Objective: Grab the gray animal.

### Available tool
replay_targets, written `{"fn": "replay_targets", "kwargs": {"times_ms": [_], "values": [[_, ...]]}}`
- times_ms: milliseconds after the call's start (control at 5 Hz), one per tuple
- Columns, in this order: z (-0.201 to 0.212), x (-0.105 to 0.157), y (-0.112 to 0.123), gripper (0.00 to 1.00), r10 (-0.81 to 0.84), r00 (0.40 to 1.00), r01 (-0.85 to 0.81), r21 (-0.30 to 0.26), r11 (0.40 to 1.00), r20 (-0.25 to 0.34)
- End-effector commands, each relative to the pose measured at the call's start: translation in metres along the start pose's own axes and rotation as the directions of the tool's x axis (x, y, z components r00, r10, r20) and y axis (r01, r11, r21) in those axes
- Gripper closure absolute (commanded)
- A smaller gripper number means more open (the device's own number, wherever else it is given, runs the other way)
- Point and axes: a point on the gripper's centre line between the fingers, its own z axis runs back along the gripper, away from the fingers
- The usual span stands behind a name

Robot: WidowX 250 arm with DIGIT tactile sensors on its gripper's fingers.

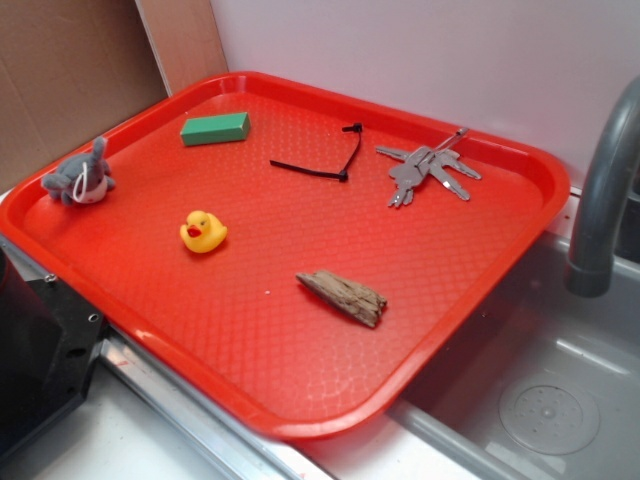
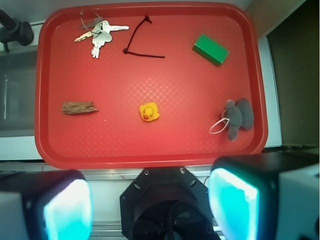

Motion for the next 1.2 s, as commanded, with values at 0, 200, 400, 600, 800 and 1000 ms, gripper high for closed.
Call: {"fn": "replay_targets", "kwargs": {"times_ms": [0,200,400,600,800,1000], "values": [[0.0,0.0,0.0,0.0,0.0,1.0,0.0,0.0,1.0,0.0],[-0.006,0.044,0.006,0.0,-0.011,1.0,0.011,0.0,1.0,-0.024],[-0.021,0.091,0.016,0.0,-0.266,0.962,0.271,0.086,0.959,-0.061],[-0.044,0.112,0.042,0.0,-0.496,0.865,0.5,0.063,0.863,-0.073],[-0.072,0.097,0.06,0.0,-0.694,0.705,0.708,0.094,0.7,-0.146],[-0.091,0.091,0.071,0.0,-0.849,0.51,0.86,0.069,0.505,-0.142]]}}
